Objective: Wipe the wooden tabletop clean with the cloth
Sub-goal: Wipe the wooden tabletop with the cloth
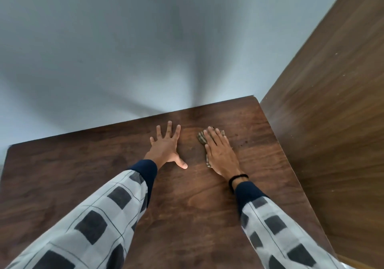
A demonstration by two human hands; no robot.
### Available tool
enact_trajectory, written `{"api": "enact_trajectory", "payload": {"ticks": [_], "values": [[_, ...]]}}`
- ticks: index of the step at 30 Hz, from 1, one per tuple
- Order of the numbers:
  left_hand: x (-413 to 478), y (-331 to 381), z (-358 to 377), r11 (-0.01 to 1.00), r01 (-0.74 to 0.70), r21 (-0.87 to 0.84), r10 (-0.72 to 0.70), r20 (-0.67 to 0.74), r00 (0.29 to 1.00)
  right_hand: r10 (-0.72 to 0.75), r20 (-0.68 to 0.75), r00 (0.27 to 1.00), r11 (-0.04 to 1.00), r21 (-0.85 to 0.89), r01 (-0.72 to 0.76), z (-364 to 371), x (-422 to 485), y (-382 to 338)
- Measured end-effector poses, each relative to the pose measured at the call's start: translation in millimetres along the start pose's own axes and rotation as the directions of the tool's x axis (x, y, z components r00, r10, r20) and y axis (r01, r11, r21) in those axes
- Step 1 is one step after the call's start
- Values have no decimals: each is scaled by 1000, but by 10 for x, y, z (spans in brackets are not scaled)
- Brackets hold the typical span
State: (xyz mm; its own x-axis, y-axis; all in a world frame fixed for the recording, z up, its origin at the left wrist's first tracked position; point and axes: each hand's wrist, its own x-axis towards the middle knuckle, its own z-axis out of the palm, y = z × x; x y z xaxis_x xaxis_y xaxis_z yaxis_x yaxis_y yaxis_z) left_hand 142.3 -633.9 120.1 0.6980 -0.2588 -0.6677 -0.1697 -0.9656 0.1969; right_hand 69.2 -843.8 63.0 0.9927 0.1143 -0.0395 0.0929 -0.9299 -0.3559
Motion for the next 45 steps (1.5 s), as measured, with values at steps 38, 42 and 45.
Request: {"api": "enact_trajectory", "payload": {"ticks": [38, 42, 45], "values": [[-8, 18, -20, 1000, 8, -9, -8, 0, 1000, -2, -24, 1000, 1000, -30, 1, -161, 494, 392], [-4, 26, -25, 1000, 9, -4, -9, -11, 1000, 207, -80, 975, 978, -25, -209, -164, 1004, 355], [9, 15, -29, 1000, 8, -2, -8, -8, 1000, 57, -16, 998, 996, -71, -58, -85, 859, 150]]}}
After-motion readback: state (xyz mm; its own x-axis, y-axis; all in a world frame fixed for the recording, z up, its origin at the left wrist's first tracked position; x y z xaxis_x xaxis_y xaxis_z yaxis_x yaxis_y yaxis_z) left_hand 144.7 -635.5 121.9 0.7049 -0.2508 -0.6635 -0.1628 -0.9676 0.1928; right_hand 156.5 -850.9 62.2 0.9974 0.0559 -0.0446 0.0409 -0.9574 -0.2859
